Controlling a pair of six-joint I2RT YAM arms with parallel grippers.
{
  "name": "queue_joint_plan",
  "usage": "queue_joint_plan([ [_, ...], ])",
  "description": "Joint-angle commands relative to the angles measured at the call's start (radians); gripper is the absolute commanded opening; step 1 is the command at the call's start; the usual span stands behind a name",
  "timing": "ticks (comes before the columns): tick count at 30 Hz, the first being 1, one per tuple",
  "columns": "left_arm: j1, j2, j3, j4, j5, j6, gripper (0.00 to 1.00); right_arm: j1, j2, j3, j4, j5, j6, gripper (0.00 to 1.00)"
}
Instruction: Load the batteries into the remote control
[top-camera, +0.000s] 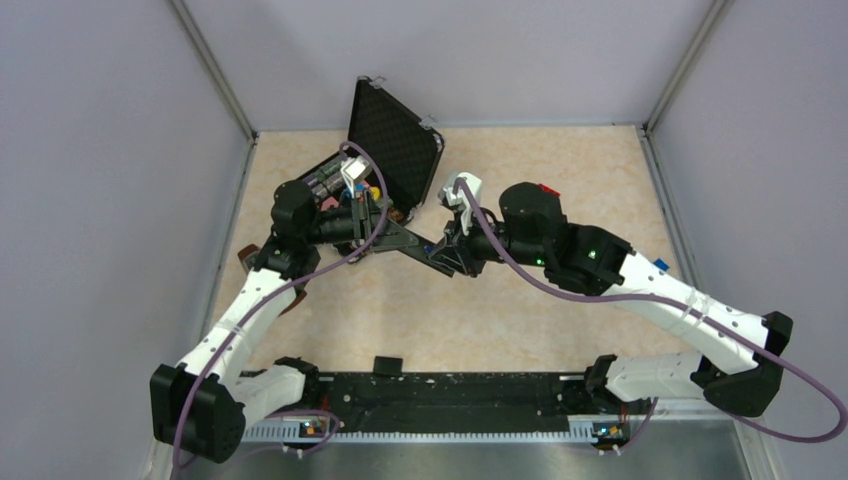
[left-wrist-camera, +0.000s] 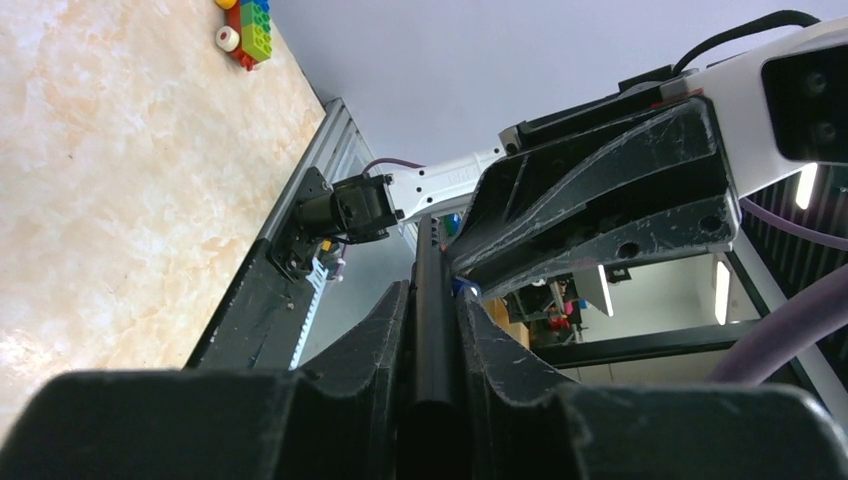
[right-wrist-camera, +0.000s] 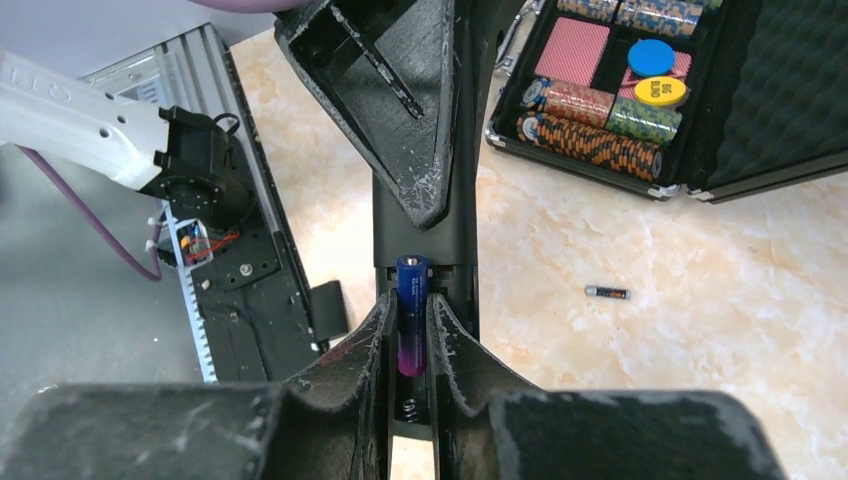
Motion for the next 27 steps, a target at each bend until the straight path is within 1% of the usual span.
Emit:
queue_joint_plan([
  [1,-0.001,-0.013,0.014,0.095,0.014,-0.023,0.00,0.014,-0.021,-0.024,0.023,-0.052,-0.033,0.16],
  [5,-0.001,-0.013,0.014,0.112,0.021,-0.018,0.00,0.013,-0.022,-0.028,0.001,-0.063,-0.033,0.16],
  [14,-0.001,-0.011,0.018,0.115,0.022,-0.003,0.00,0.013,-0.022,-0.009,-0.035,-0.031,-0.033,0.15],
  [20,0.000,-0.008,0.031,0.099,0.029,0.017,0.00,0.013,-0.014,0.034,-0.061,-0.027,-0.033,0.15],
  [27,0.000,-0.001,0.040,0.091,0.033,0.025,0.00,0.014,0.015,0.072,-0.082,-0.027,-0.017,0.18],
])
